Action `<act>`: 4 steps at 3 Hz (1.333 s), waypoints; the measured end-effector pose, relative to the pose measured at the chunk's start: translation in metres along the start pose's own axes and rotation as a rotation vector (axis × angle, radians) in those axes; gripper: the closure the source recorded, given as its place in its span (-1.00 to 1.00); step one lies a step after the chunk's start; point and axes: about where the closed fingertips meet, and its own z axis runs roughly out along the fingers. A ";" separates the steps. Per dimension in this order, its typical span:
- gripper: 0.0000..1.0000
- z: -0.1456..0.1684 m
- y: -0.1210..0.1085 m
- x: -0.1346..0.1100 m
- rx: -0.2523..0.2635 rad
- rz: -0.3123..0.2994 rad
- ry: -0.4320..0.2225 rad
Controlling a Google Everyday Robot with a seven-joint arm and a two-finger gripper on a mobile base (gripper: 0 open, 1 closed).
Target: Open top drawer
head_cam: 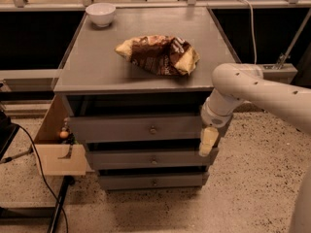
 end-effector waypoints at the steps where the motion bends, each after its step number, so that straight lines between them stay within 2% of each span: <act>1: -1.00 -0.011 0.013 0.002 -0.021 0.014 -0.001; 3: -1.00 -0.022 0.044 0.005 -0.122 0.018 0.001; 4: -1.00 -0.022 0.051 0.006 -0.161 0.019 0.000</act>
Offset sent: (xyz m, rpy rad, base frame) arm -0.0438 -0.0054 0.0270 0.0035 0.0839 -0.0070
